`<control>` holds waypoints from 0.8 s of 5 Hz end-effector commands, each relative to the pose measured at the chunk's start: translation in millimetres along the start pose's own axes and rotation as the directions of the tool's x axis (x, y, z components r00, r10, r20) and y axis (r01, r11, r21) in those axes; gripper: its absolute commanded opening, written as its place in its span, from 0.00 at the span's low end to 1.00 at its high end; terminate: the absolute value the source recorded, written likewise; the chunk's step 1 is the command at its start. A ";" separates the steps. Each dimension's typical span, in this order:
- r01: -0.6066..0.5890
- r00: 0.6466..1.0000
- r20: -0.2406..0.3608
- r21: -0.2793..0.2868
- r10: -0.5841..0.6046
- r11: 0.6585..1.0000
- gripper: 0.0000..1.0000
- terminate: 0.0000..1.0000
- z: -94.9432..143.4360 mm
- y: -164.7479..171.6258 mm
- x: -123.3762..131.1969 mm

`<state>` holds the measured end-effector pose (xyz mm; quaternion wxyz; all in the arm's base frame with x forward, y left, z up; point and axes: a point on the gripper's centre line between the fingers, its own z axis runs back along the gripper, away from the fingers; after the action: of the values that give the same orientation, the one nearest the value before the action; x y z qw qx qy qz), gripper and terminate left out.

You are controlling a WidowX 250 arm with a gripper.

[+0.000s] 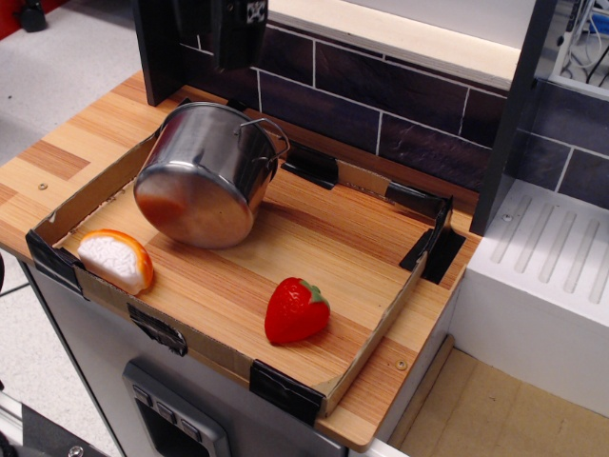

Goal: Upright metal pot

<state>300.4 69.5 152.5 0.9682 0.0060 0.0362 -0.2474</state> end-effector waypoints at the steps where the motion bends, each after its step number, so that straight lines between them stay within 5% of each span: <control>1: 0.030 0.999 -0.035 -0.010 -0.030 1.000 1.00 0.00 -12.2 19.0 21.8; 3: 0.106 0.991 -0.077 -0.044 -0.109 0.993 1.00 0.00 -44.3 23.3 24.5; 4: 0.110 0.986 -0.118 -0.107 -0.122 0.988 1.00 0.00 -55.1 21.9 25.6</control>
<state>322.8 78.8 80.2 0.9441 -0.0435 0.1359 -0.2972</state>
